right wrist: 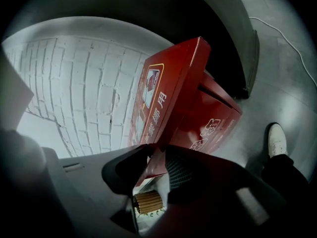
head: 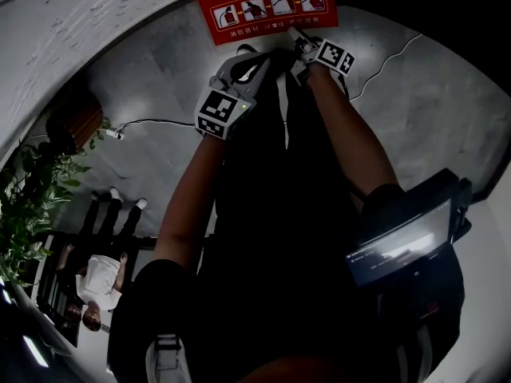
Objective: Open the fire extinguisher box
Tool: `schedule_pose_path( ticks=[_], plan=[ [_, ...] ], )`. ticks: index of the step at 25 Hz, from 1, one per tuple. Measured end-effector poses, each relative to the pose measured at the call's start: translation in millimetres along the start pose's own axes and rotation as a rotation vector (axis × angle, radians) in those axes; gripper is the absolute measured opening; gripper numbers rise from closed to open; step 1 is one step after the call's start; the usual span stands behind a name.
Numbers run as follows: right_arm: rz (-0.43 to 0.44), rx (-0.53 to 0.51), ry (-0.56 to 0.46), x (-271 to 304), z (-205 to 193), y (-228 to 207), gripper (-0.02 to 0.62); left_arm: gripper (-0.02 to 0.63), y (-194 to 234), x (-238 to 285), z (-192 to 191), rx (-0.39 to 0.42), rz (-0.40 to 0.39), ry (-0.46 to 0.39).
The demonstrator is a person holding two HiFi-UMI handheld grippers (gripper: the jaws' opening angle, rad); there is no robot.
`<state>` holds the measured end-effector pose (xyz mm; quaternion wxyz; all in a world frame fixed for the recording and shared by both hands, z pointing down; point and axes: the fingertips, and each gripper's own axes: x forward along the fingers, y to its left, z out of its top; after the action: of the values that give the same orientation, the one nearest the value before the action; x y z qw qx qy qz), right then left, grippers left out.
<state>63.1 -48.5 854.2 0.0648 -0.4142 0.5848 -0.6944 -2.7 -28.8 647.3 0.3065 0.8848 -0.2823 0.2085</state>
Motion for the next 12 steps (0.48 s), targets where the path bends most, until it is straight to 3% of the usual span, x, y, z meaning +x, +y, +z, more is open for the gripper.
schedule_pose_path(
  ticks=[12],
  plan=[
    [0.074,-0.104,-0.004,-39,14,92,0.106,0.0,-8,-20,60,0.085,0.003,-0.071]
  ],
)
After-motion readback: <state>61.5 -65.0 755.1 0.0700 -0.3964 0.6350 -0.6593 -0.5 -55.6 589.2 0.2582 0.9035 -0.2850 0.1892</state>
